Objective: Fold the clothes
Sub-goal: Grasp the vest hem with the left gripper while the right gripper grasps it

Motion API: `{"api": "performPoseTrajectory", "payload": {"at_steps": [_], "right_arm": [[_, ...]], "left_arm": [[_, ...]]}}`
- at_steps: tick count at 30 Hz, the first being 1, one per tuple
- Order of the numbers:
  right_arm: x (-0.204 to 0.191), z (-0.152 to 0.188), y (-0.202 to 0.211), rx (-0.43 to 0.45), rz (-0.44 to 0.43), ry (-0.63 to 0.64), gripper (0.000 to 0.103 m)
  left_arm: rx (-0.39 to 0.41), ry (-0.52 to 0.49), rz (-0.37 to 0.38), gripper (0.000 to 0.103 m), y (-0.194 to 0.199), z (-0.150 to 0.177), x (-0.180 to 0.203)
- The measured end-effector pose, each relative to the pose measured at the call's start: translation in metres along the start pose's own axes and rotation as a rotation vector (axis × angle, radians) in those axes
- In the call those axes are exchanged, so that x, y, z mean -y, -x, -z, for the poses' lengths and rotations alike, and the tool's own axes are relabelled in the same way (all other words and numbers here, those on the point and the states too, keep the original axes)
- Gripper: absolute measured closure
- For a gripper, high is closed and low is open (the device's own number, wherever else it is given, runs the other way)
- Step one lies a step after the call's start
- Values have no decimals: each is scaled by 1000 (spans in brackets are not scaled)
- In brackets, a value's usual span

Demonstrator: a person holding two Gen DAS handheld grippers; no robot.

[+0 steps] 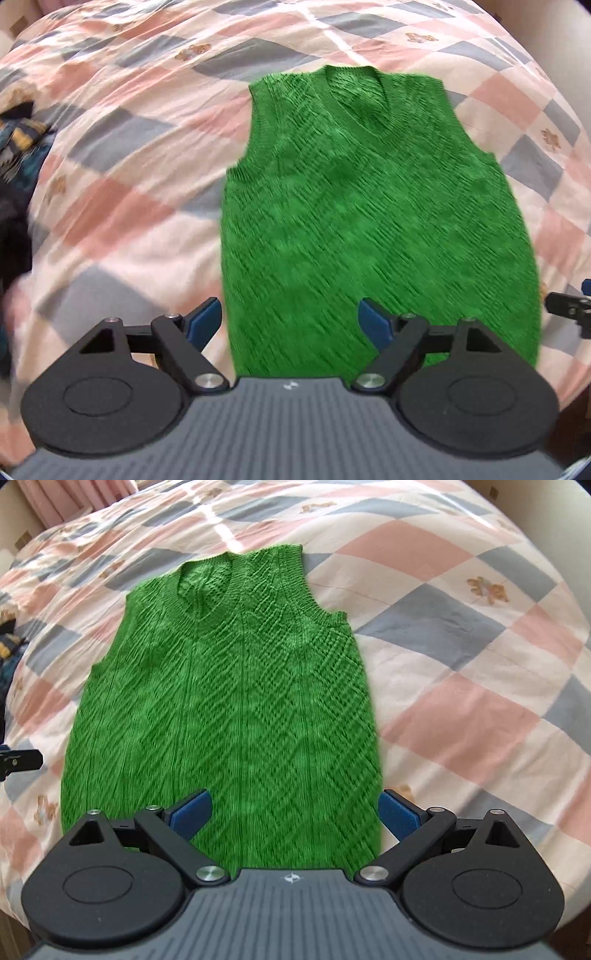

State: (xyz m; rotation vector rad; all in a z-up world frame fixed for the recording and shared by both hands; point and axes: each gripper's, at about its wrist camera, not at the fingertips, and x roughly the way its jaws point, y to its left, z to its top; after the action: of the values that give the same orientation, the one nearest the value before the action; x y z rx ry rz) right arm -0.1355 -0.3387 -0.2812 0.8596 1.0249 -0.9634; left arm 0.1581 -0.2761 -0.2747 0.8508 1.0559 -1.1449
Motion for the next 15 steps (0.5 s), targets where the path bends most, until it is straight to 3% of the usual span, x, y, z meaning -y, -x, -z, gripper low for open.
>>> {"api": "performPoseTrajectory", "payload": {"at_steps": [7, 10, 15], "right_arm": [[22, -46, -46, 34, -114, -60, 6], [32, -68, -63, 53, -191, -63, 13], [44, -120, -91, 103, -343, -6, 33]], "left_arm": [[41, -58, 78, 25, -54, -55, -27], [68, -74, 164, 25, -70, -76, -36], [129, -80, 336, 26, -96, -114, -52]]}}
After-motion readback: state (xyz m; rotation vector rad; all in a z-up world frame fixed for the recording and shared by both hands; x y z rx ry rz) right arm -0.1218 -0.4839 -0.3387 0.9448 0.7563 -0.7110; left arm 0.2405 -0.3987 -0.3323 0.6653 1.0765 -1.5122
